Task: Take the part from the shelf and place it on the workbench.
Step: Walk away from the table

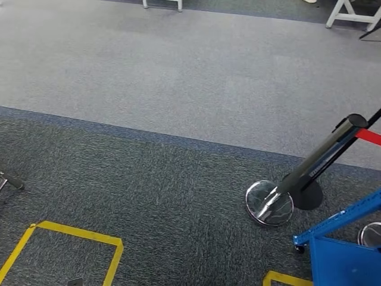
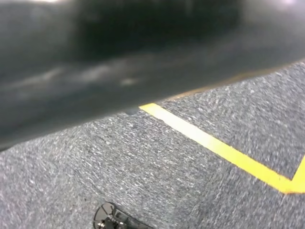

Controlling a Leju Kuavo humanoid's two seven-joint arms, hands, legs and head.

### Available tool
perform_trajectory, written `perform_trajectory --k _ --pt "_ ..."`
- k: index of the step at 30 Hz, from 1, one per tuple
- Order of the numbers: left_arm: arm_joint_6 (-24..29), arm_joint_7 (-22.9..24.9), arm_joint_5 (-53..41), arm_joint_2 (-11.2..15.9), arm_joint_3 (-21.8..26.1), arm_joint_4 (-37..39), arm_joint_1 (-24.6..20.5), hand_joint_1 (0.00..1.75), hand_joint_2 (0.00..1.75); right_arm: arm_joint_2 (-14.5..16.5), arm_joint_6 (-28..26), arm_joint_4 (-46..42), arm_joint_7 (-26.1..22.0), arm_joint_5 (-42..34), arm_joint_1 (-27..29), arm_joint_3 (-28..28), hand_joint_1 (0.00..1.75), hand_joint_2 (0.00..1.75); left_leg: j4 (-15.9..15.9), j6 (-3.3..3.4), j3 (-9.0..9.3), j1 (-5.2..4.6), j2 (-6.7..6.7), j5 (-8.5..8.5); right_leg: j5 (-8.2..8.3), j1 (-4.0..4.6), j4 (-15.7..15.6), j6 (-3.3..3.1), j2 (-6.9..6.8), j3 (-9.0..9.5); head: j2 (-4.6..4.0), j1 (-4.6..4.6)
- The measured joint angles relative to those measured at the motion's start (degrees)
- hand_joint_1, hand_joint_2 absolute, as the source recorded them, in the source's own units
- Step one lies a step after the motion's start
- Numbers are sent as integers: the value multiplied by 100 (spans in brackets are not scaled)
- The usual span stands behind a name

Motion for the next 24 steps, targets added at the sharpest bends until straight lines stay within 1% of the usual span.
perform_trajectory --k 1,2,3,4,5,6,7,9,10,11,12,13,14,15,16,17,18,19,20,21,22,23,24 --pt "2 0 -1 0 0 0 2 0 0 0 0 0 5 0 4 -9 0 0 1 0 -3 -6 75 -1 -39 -7 183 14 -19 -80 0 -1" --pt "4 0 -1 0 0 0 -1 0 0 -1 1 0 10 0 12 -17 0 0 1 -4 -1 -9 142 -4 38 -11 127 21 -38 -39 0 2" --pt "7 0 -1 -1 0 0 -5 0 0 -4 0 0 16 0 19 -22 0 0 2 -12 7 -9 205 -9 206 -13 -166 19 -81 129 0 1" --pt "9 0 -2 -2 0 0 -8 0 0 -8 -1 0 21 1 21 -25 0 0 3 -27 21 -14 262 -18 399 -10 -597 10 -187 378 0 3" --pt "10 0 -2 -3 0 0 -8 0 0 -13 -2 0 25 4 16 -25 0 0 10 -53 34 -29 315 -34 546 -2 -1006 -7 -301 609 0 5" --pt "11 0 -3 -4 0 0 -7 0 0 -18 -5 0 29 8 8 -26 0 0 17 -85 48 -44 365 -47 641 7 -1302 -36 -385 782 0 -1" --pt "10 0 -3 -3 0 0 -8 0 0 -20 -7 0 34 13 3 -26 0 0 24 -118 59 -57 410 -55 677 18 -1449 -64 -432 863 0 -8" --pt "4 0 -4 -4 -1 0 -21 0 0 -27 -14 0 45 27 13 -28 0 0 19 -184 86 -49 498 -61 689 38 -1482 -134 -339 840 0 -20" --pt "1 0 -4 -3 -1 0 -32 0 0 -34 -16 0 52 37 26 -29 0 0 34 -221 94 -34 475 -85 702 36 -1496 -169 -289 842 0 -22" --pt "-3 0 -5 -1 -2 0 -41 0 0 -42 -21 0 60 46 36 -32 0 0 106 -254 78 -19 383 -159 717 29 -1513 -208 -239 850 0 -28" --pt "-8 0 -5 0 -2 0 -45 0 0 -50 -27 -1 64 56 38 -35 0 0 279 -281 17 -8 255 -293 738 16 -1530 -246 -189 870 0 -40" --pt "-12 0 -7 1 -2 0 -42 0 0 -56 -33 -1 69 64 34 -39 0 0 560 -297 -98 0 105 -473 753 9 -1535 -273 -135 886 0 -55" --pt "-15 0 -8 0 -2 0 -33 0 0 -62 -38 -2 71 70 27 -43 0 0 919 -301 -253 2 5 -666 759 12 -1534 -291 -76 881 0 -67" --pt "-18 0 -9 0 -2 0 -20 0 0 -66 -43 -2 72 75 23 -47 0 0 1263 -303 -411 3 -35 -808 765 21 -1533 -301 -7 879 0 -73" --pt "-19 0 -9 2 -2 0 -9 0 0 -69 -49 -2 75 82 25 -53 0 0 1492 -301 -524 3 -53 -855 765 29 -1532 -303 64 880 0 -74" --pt "-24 0 -9 5 -2 0 -1 0 0 -73 -58 -2 81 89 32 -61 0 0 1538 -294 -560 3 -62 -787 765 36 -1530 -303 139 884 0 -75" --pt "-32 0 -9 10 -1 0 1 0 0 -76 -70 -2 92 97 38 -68 0 0 1374 -281 -502 3 -80 -612 765 39 -1526 -303 215 892 0 -75" --pt "-40 -1 -10 14 -1 0 1 0 0 -78 -81 -2 105 103 41 -73 0 0 1050 -265 -370 7 -139 -377 764 39 -1523 -299 287 899 0 -76" --pt "-48 -1 -11 17 -1 0 1 0 0 -80 -89 -2 119 107 38 -76 0 0 698 -246 -226 11 -250 -184 760 45 -1513 -288 353 898 0 -77" --pt "-52 -3 -14 20 -2 0 0 0 0 -81 -94 -2 131 111 30 -77 0 0 378 -230 -99 21 -350 -68 757 52 -1498 -269 418 884 0 -77" --pt "-54 -6 -17 22 -3 0 -2 0 0 -83 -96 -2 140 115 24 -78 0 0 181 -217 -23 25 -430 -24 760 54 -1488 -240 472 858 0 -77" --pt "-53 -9 -20 23 -4 0 -5 0 0 -86 -98 -2 147 119 25 -78 0 0 101 -201 2 21 -457 -41 768 51 -1484 -204 520 829 0 -78" --pt "-53 -11 -24 22 -4 0 -9 0 0 -91 -99 -2 154 123 34 -78 0 0 61 -181 11 18 -421 -47 779 42 -1490 -165 568 787 0 -77"
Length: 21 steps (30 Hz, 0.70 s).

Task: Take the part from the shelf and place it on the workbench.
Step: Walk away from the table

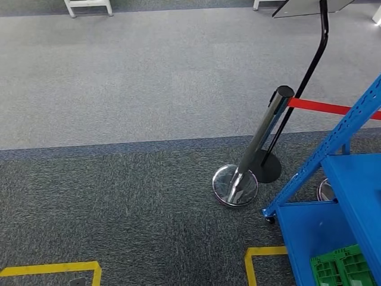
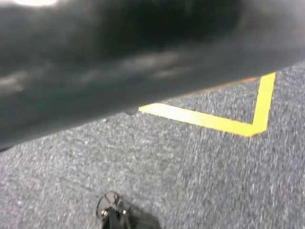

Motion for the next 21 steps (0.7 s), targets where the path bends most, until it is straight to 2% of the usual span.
perform_trajectory --k 1,3,5,6,7,8,9,10,12,13,14,16,17,18,19,20,21 --pt "-1 -2 -5 -4 -1 0 -4 0 0 -10 -2 0 7 6 12 -1 0 0 -15 32 3 1 54 16 -1 -10 4 34 12 -29 0 -1" --pt "-4 -4 -26 -10 -2 0 -6 0 0 -31 -5 0 18 21 20 -2 0 0 -71 107 19 11 174 45 -153 -3 216 84 -168 -165 0 29" --pt "-7 -6 -48 -5 -2 0 6 0 0 -52 -7 0 23 35 1 -2 0 0 -95 154 25 0 323 48 -534 2 893 117 -454 -495 0 60" --pt "-8 -6 -56 -1 -2 0 14 0 0 -61 -7 0 25 41 -5 -2 0 0 -94 163 24 -10 404 44 -715 -4 1295 133 -530 -694 0 67" --pt "-8 -6 -61 1 -2 0 19 0 0 -69 -6 0 25 45 -4 -3 0 0 -94 166 25 -17 482 38 -810 -10 1586 148 -569 -836 0 64" --pt "-8 -6 -65 1 -3 0 19 0 0 -76 -6 0 25 48 2 -3 0 0 -93 164 27 -20 553 32 -792 -17 1679 160 -592 -879 0 67" --pt "-8 -6 -68 1 -3 0 16 0 0 -82 -6 0 24 51 8 -4 0 0 -93 158 35 -20 613 25 -669 -26 1542 167 -618 -802 0 68" --pt "-8 -6 -73 -1 -4 0 13 0 0 -88 -7 0 23 53 12 -6 0 0 -92 145 49 -20 670 15 -478 -34 1194 169 -678 -611 0 68" --pt "-9 -6 -81 2 -6 0 12 0 0 -99 -7 0 20 56 1 -9 0 0 -80 94 85 -43 769 -19 -169 -36 393 145 -919 -152 0 68" --pt "-10 -6 -84 4 -7 0 11 0 0 -101 -7 0 18 56 -7 -11 0 0 -72 62 103 -58 815 -34 -93 -29 136 117 -1000 -4 0 56" --pt "-10 -6 -84 7 -7 0 7 0 0 -102 -7 0 16 56 -12 -15 0 0 -63 31 115 -69 858 -43 -76 -17 34 83 -1032 55 0 45" --pt "-10 -6 -84 7 -12 0 -9 0 0 -104 -7 -1 16 56 -5 -26 0 0 -54 -30 138 -55 931 -61 -60 -5 22 4 -920 32 0 25" --pt "-10 -6 -86 8 -15 0 -18 0 0 -107 -7 -1 16 56 -1 -32 0 0 -14 -63 135 -38 887 -108 -47 -8 12 -34 -870 34 0 19" --pt "-10 -4 -90 7 -18 0 -23 0 0 -111 -7 -2 16 56 0 -37 0 0 112 -92 93 -25 784 -214 -30 -16 -1 -73 -815 39 0 9" --pt "-11 -2 -95 7 -20 0 -21 0 0 -114 -6 -2 15 56 -4 -40 0 0 356 -115 -5 -14 646 -376 -11 -25 -13 -109 -758 58 0 -1" --pt "-11 0 -99 5 -20 0 -14 0 0 -116 -5 -2 15 56 -9 -41 0 0 711 -123 -160 -10 502 -566 -1 -22 -13 -130 -700 55 0 -12" --pt "-11 2 -102 4 -20 0 -1 0 0 -117 -4 -2 14 56 -13 -42 0 0 1110 -125 -349 -9 417 -740 7 -17 -12 -146 -631 50 0 -16"
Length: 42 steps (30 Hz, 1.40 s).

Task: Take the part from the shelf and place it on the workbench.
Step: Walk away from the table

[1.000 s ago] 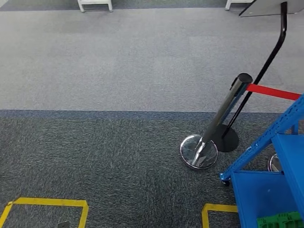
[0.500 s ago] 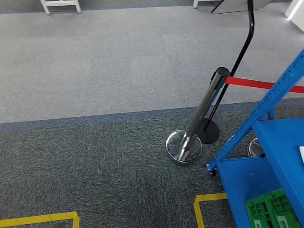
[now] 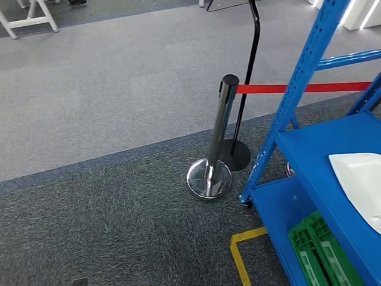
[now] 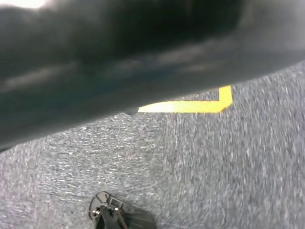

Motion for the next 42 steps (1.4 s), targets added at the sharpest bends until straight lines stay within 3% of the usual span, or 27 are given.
perform_trajectory --k 1,2,3,4,6,8,10,12,14,15,17,18,19,21,23,26,28,30,32,33,34,35,37,39,41,42 --pt "1 1 -1 1 0 0 12 0 0 -1 1 0 -1 0 0 -1 0 0 322 3 -164 0 -38 -94 3 8 1 -7 76 -2 0 1" --pt "1 1 1 3 0 0 20 0 0 -2 1 0 -1 0 5 -3 0 0 479 11 -263 -1 -56 -75 4 15 3 -10 155 1 0 0" --pt "1 1 1 6 0 0 25 0 0 -3 2 0 -1 0 10 -5 0 0 422 27 -268 -2 -70 62 5 20 5 -10 235 7 0 1" --pt "1 1 1 9 0 0 26 0 0 -3 2 0 -1 0 14 -7 0 0 183 48 -186 -3 -102 274 5 23 7 -9 310 15 0 -2" --pt "1 1 -1 17 -1 0 26 0 0 -2 3 0 -2 0 9 -13 0 0 -557 103 105 4 -346 697 6 27 19 7 446 15 0 -5" --pt "0 2 -1 25 -2 0 20 0 0 -2 5 0 -5 0 -4 -24 0 0 -1027 125 284 8 -567 825 16 19 37 59 565 -33 0 -5" --pt "-2 4 0 23 -4 0 9 0 0 -2 9 0 -7 0 3 -38 0 0 -1122 139 309 1 -535 808 37 -8 28 141 665 -106 0 -5" --pt "-5 5 -1 13 -7 0 3 0 0 -3 10 0 -4 0 15 -48 0 0 -1186 192 330 6 -406 844 -39 -20 121 201 501 -193 0 11" --pt "-5 5 0 10 -9 0 14 0 0 -4 10 0 -3 0 -2 -51 0 0 -1229 235 340 9 -241 862 -355 -25 602 236 186 -426 0 47" --pt "-5 5 1 11 -9 0 24 0 0 -4 10 0 -2 0 -14 -51 0 0 -1228 248 334 3 -157 859 -561 -32 970 260 97 -603 0 61" --pt "-6 5 1 12 -9 0 37 0 0 -4 11 0 -3 0 -19 -52 0 0 -1226 251 324 -5 13 853 -791 -43 1545 303 45 -866 0 63" --pt "-7 5 1 10 -9 0 37 0 0 -4 12 0 -3 1 -11 -52 0 0 -1224 247 322 -5 92 850 -746 -46 1553 319 30 -850 0 64" --pt "-7 5 1 7 -9 0 33 0 0 -4 13 0 -3 1 -1 -54 0 0 -1224 240 325 -4 159 845 -618 -49 1364 328 4 -730 0 65" --pt "-9 5 1 -1 -9 0 24 0 0 -7 13 0 -3 2 6 -57 0 0 -1220 204 347 -13 278 827 -284 -45 570 317 -154 -268 0 67" --pt "-10 5 1 -2 -9 0 17 0 0 -9 13 0 -5 3 -5 -60 0 0 -1210 139 375 -38 361 806 -131 -30 49 247 -272 34 0 51" --pt "-10 5 1 -2 -10 0 -18 0 0 -10 13 0 -8 3 5 -62 0 0 -1206 32 416 -28 424 789 -118 -15 -7 120 -184 46 0 37" --pt "-12 2 0 2 -13 0 -28 0 0 -10 15 0 -4 5 8 -65 0 0 -1015 -33 361 -2 269 623 -93 -27 -24 46 -107 80 0 30" --pt "-13 -2 -2 5 -13 0 -10 0 0 -9 21 0 -1 10 -8 -67 0 0 -388 -60 95 6 41 252 -74 -28 -30 -3 -8 93 0 16" --pt "-8 -2 -5 5 -13 0 12 0 0 -8 25 0 -1 15 -16 -67 0 0 291 -50 -232 4 -39 -13 -72 -8 -28 -22 120 91 0 16" --pt "-4 -2 -7 8 -13 0 17 0 0 -8 26 0 -1 17 -12 -67 0 0 411 -35 -306 2 -51 11 -73 3 -27 -24 190 95 0 15" --pt "0 -2 -11 11 -13 0 19 0 0 -8 26 0 -1 19 -9 -67 0 0 326 -12 -289 0 -65 147 -73 12 -26 -23 262 102 0 17" --pt "5 -2 -16 16 -13 0 18 0 0 -8 30 0 -1 20 -8 -67 0 0 48 18 -184 -4 -109 370 -74 17 -26 -23 336 113 0 16" --pt "16 -1 -35 27 -14 0 21 0 0 -5 41 1 -1 23 -19 -67 0 0 -677 87 103 -4 -339 772 -79 25 -16 -11 475 116 0 20" --pt "24 3 -52 34 -16 0 17 0 0 -2 49 2 0 26 -32 -67 0 0 -1075 125 262 -7 -501 861 -77 21 0 31 593 68 0 21" --pt "25 8 -57 32 -21 0 3 0 0 -2 50 2 1 28 -20 -67 0 0 -1152 147 295 -12 -440 829 -66 7 -11 104 686 1 0 21" --pt "26 9 -58 27 -27 0 -3 0 0 -3 50 2 2 29 -9 -67 0 0 -1184 169 308 -7 -385 842 -87 7 9 139 635 -26 0 25"
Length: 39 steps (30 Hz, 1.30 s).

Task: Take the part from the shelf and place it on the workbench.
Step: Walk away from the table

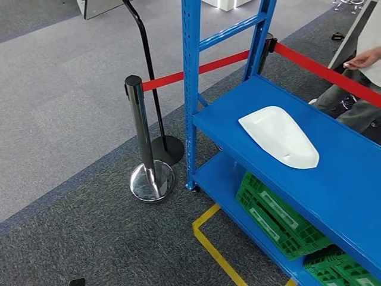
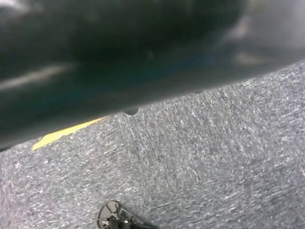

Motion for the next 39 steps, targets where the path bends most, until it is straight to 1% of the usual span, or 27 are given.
perform_trajectory --k 2,3,5,6,7,9,11,12,14,16,17,19,20,21,22,23,25,26,28,29,30,32,34,36,37,38,39 --pt "3 0 -7 -8 -17 0 0 0 0 -1 0 0 2 2 -1 -1 0 0 -66 61 30 17 144 17 -230 10 330 59 -277 -175 0 30" --pt "9 1 -13 -7 -25 0 7 0 0 -1 2 0 2 4 -13 -1 0 0 -76 83 37 13 225 17 -425 4 679 82 -449 -345 0 42" --pt "25 3 -22 -4 -32 0 23 0 0 -1 10 0 2 5 -31 0 0 0 -73 100 38 -1 383 5 -742 -16 1406 130 -576 -715 0 54" --pt "33 5 -26 -4 -33 0 25 0 0 -1 14 0 2 7 -29 0 0 0 -72 98 42 -5 458 -2 -757 -28 1576 151 -592 -803 0 52" --pt "42 8 -33 -5 -36 0 22 0 0 -1 16 0 3 8 -22 0 0 0 -70 92 50 -6 524 -10 -657 -38 1516 166 -612 -774 0 55" --pt "58 14 -53 -10 -39 0 16 0 0 -2 19 -1 3 15 -12 -1 0 0 -67 59 89 -6 642 -36 -257 -49 817 174 -761 -401 0 57" --pt "73 19 -67 -13 -40 0 14 0 0 -3 25 -2 3 22 -29 -2 0 0 -55 0 130 -33 737 -73 -16 -33 143 124 -972 -27 0 50" --pt "78 19 -71 -13 -41 0 10 0 0 -3 30 -1 2 23 -37 -1 0 0 -49 -30 147 -46 781 -84 11 -22 7 86 -1023 50 0 42" --pt "81 20 -78 -14 -42 0 -7 0 0 -3 36 -1 2 26 -39 -1 0 0 -49 -85 177 -49 867 -96 11 -9 -16 2 -934 34 0 25" --pt "82 20 -83 -13 -44 0 -25 0 0 -3 38 -2 2 28 -33 -2 0 0 52 -156 167 -23 747 -206 33 -22 -32 -73 -832 35 0 13" --pt "82 20 -85 -11 -45 0 -24 0 0 -3 38 -2 2 29 -38 -2 0 0 246 -188 96 -11 618 -352 49 -35 -43 -108 -775 53 0 3" --pt "82 20 -87 -12 -45 0 -5 0 0 -3 39 -2 2 30 -48 -2 0 0 959 -209 -211 -1 382 -755 70 -38 -44 -147 -653 54 0 -15" --pt "83 21 -89 -13 -45 0 7 0 0 -3 41 -2 2 30 -48 -2 0 0 1335 -207 -386 -1 345 -910 72 -32 -42 -154 -580 48 0 -14" --pt "82 21 -90 -14 -45 0 15 0 0 -3 42 -2 3 30 -43 -2 0 0 1576 -199 -507 -3 334 -960 74 -25 -40 -158 -508 47 0 -14" --pt "83 22 -90 -13 -45 0 18 0 0 -3 43 -2 3 30 -36 -2 0 0 1609 -185 -537 -4 327 -882 75 -20 -39 -158 -433 50 0 -14" --pt "83 22 -90 -10 -45 0 18 0 0 -3 42 -2 3 30 -30 -2 0 0 1412 -165 -461 -5 309 -695 76 -17 -37 -157 -359 58 0 -14" --pt "83 22 -91 -2 -45 0 16 0 0 -2 42 -2 3 30 -32 -2 0 0 662 -110 -138 -4 131 -245 79 -11 -32 -144 -217 70 0 -12" --pt "83 23 -95 1 -47 0 15 0 0 -1 42 -1 3 31 -40 -2 0 0 326 -88 1 2 21 -123 81 -6 -20 -127 -152 58 0 -11" --pt "83 29 -104 5 -49 0 9 0 0 1 44 0 2 33 -49 -2 0 0 39 -62 105 1 -109 -92 98 -13 -7 -65 -49 0 0 -8" --pt "83 32 -109 3 -50 0 5 0 0 1 45 0 2 36 -41 -2 0 0 5 -50 110 0 -73 -97 112 -22 -13 -26 0 -42 0 -10" --pt "83 35 -112 -4 -52 0 -1 0 0 0 46 0 2 37 -28 -3 0 0 -11 -23 110 4 -22 -83 113 -32 -12 9 -6 -73 0 -8" --pt "80 37 -121 -14 -58 0 -4 0 0 -2 51 0 6 39 -15 -4 0 0 -65 46 123 19 102 -53 -44 -28 185 70 -237 -204 0 20" --pt "78 43 -129 -14 -61 0 13 0 0 -3 81 0 15 38 -36 -7 0 0 -84 86 124 12 253 -48 -427 -31 824 117 -523 -511 0 50" --pt "77 58 -144 -14 -61 0 32 0 0 -3 134 0 40 34 -50 -11 0 0 -80 94 119 -2 415 -53 -708 -41 1505 156 -590 -835 0 53" --pt "76 68 -156 -16 -63 0 34 0 0 -3 159 0 63 32 -48 -15 0 0 -78 91 119 -5 488 -57 -692 -42 1598 167 -602 -871 0 54" --pt "76 77 -168 -18 -67 0 30 0 0 -3 179 0 87 29 -41 -19 0 0 -77 83 126 -6 547 -64 -564 -42 1450 168 -620 -781 0 55" --pt "76 82 -177 -21 -71 0 24 0 0 -3 189 0 108 27 -35 -21 0 0 -76 70 139 -6 595 -73 -372 -41 1104 161 -660 -583 0 55"
